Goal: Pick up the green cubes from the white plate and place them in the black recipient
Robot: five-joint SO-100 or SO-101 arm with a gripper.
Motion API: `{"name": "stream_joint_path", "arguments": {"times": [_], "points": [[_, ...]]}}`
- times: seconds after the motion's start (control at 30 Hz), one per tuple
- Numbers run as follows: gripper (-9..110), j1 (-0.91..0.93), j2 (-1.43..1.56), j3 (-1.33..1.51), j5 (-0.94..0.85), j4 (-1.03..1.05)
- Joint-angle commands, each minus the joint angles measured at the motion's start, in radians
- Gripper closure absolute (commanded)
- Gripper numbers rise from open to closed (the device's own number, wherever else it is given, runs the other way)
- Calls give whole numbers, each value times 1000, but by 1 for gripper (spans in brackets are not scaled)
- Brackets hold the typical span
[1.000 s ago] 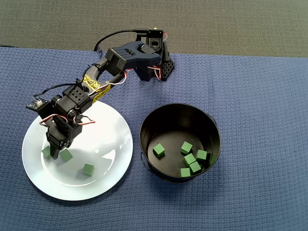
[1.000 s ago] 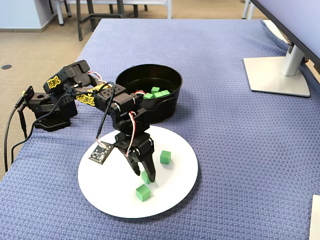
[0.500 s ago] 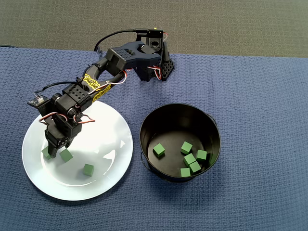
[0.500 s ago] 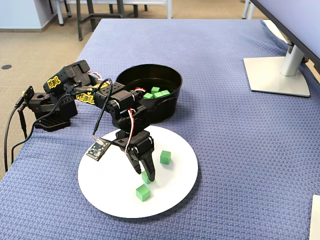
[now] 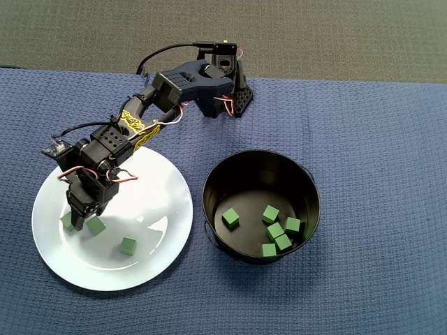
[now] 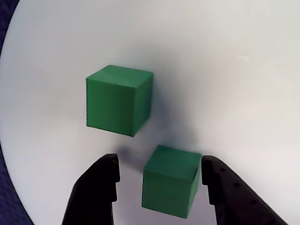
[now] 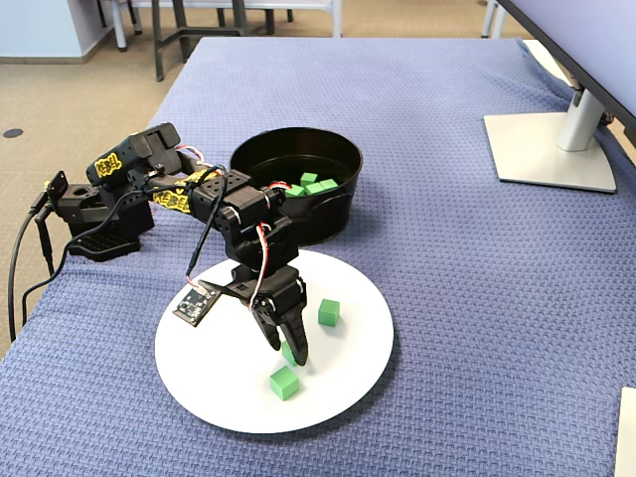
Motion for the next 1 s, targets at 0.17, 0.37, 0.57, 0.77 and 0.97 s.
{"name": "stream_joint_path", "arguments": {"times": [0.17,0.37,0.57,0.77,0.97], "points": [[88,-40,34,-28,46,8],[88,-54,40,-25,64,5],[88,-64,40,-21,66,8],[89,-64,38,-20,66,8],[91,-58,32,-20,60,6]]}}
